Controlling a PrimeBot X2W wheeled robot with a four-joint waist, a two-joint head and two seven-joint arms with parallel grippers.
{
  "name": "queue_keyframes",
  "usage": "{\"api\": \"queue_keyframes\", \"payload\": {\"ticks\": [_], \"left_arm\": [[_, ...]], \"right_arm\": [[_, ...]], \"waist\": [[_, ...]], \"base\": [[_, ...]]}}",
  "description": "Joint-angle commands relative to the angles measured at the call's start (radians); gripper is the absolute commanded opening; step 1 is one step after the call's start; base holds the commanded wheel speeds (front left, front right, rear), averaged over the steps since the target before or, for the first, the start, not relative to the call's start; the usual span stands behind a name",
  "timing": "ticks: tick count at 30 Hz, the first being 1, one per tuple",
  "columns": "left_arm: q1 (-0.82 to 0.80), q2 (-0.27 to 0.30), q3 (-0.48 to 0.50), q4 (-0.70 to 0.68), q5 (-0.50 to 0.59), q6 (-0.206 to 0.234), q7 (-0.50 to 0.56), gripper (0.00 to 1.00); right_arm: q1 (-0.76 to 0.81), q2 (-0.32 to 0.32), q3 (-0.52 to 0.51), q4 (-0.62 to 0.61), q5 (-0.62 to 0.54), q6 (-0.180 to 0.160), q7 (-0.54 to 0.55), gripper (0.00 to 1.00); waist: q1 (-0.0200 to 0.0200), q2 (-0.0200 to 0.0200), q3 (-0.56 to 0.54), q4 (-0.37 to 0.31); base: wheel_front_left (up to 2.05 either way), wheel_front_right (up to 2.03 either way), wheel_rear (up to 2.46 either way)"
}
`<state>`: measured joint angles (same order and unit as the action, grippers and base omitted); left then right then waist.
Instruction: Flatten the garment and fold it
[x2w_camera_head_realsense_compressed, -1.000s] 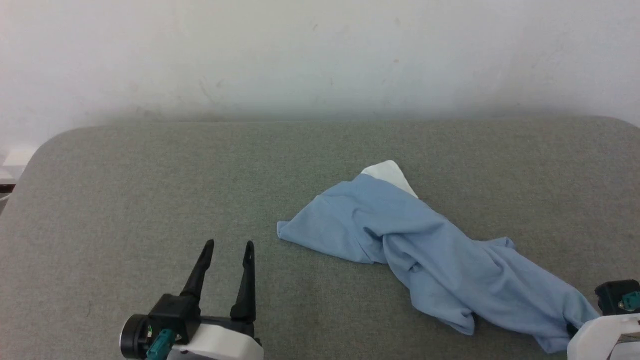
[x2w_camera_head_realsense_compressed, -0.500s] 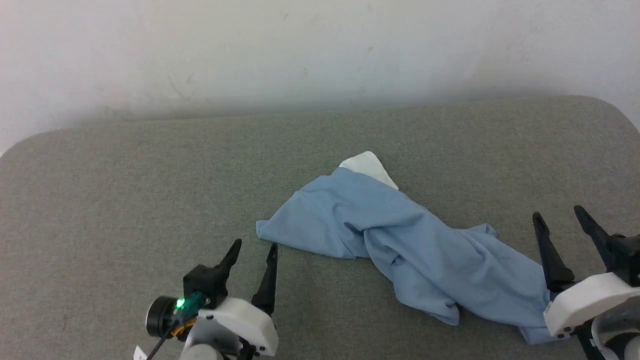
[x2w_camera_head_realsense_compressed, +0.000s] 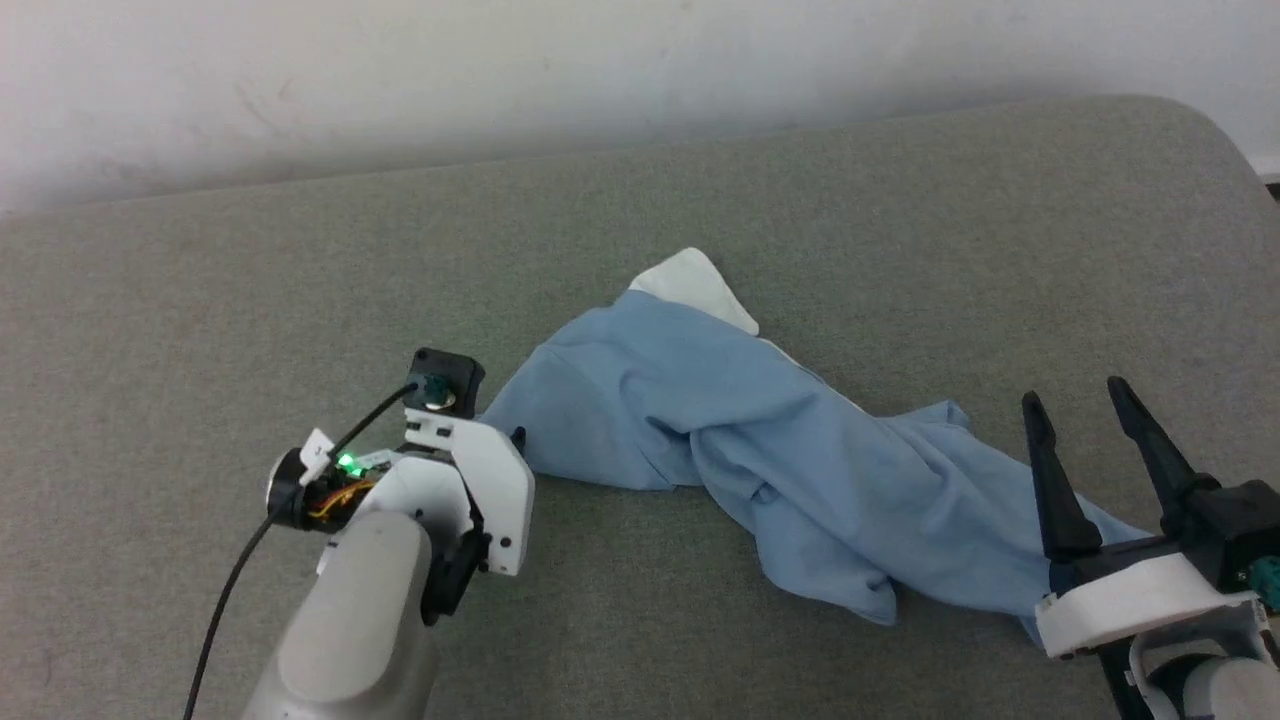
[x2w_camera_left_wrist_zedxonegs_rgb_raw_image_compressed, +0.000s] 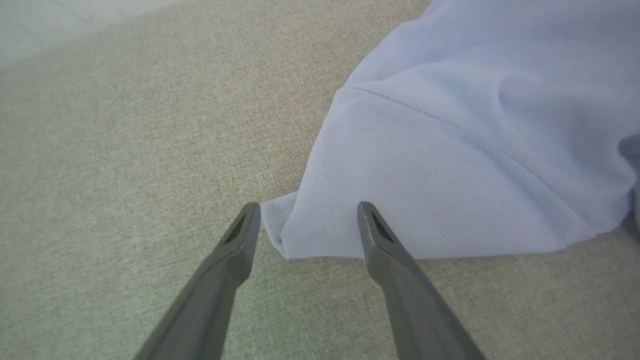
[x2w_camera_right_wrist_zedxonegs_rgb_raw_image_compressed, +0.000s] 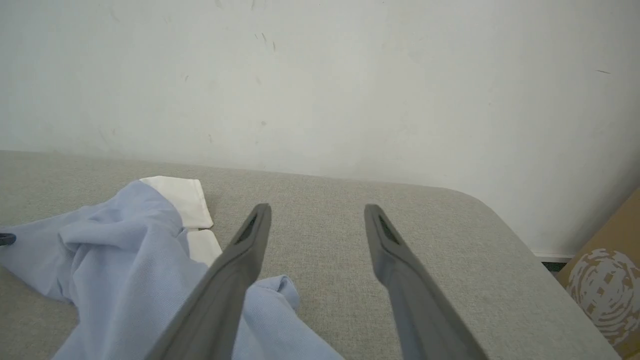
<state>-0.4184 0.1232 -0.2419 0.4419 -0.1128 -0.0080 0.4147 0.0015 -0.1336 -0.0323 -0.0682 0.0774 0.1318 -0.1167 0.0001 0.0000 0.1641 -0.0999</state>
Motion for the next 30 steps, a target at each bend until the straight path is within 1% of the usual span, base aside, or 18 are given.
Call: {"api": "queue_keyframes", "payload": {"ticks": [1,7,8,9,13,15,19,25,28,30], "left_arm": [[-0.021,0.009,-0.005,0.010,0.002,-0.002,0.021,1.00],[-0.030,0.029,-0.019,0.049,-0.010,-0.030,0.105,1.00],[-0.025,0.031,-0.021,0.053,-0.016,-0.037,0.119,0.41],[-0.019,0.031,-0.023,0.052,-0.023,-0.043,0.129,0.00],[0.001,0.031,-0.019,0.027,-0.045,-0.052,0.141,0.00],[0.014,0.037,-0.001,-0.009,-0.061,-0.042,0.135,0.00],[0.054,0.060,0.067,-0.130,-0.088,0.013,0.099,0.00],[0.165,0.128,0.207,-0.315,-0.124,0.101,0.061,0.00],[0.218,0.151,0.278,-0.370,-0.136,0.143,0.028,0.00],[0.252,0.159,0.307,-0.382,-0.137,0.165,0.008,0.00]], "right_arm": [[-0.016,0.006,0.000,0.006,-0.008,-0.001,-0.010,1.00],[-0.026,0.020,-0.007,0.033,-0.023,-0.001,-0.033,1.00],[-0.028,0.021,-0.009,0.038,-0.025,-0.001,-0.036,1.00],[-0.029,0.023,-0.011,0.042,-0.027,-0.001,-0.038,1.00],[-0.029,0.028,-0.020,0.052,-0.036,-0.001,-0.040,1.00],[-0.028,0.029,-0.019,0.058,-0.041,-0.001,-0.039,1.00],[-0.019,0.030,-0.025,0.066,-0.048,-0.001,-0.032,1.00],[0.001,0.027,-0.026,0.079,-0.050,-0.001,-0.008,1.00],[0.010,0.025,-0.018,0.086,-0.049,-0.001,0.018,1.00],[0.013,0.023,-0.013,0.092,-0.046,-0.001,0.033,1.00]], "waist": [[-0.0001,0.0000,0.035,-0.029],[-0.0001,0.0000,0.055,-0.030],[-0.0001,0.0000,0.055,-0.028],[-0.0001,0.0000,0.053,-0.023],[-0.0001,0.0000,0.041,-0.008],[-0.0001,0.0000,0.028,0.004],[-0.0001,0.0000,-0.005,0.035],[-0.0001,0.0000,-0.044,0.086],[-0.0001,0.0000,-0.053,0.111],[-0.0001,0.0000,-0.059,0.125]], "base": [[0.00,0.00,0.00],[0.00,0.00,0.00],[0.00,0.00,0.00],[0.00,0.00,0.00],[0.00,0.00,0.00],[0.00,0.00,0.00],[0.00,0.00,0.00],[0.00,0.00,0.00],[0.00,0.00,0.00],[0.00,0.00,0.00]]}}
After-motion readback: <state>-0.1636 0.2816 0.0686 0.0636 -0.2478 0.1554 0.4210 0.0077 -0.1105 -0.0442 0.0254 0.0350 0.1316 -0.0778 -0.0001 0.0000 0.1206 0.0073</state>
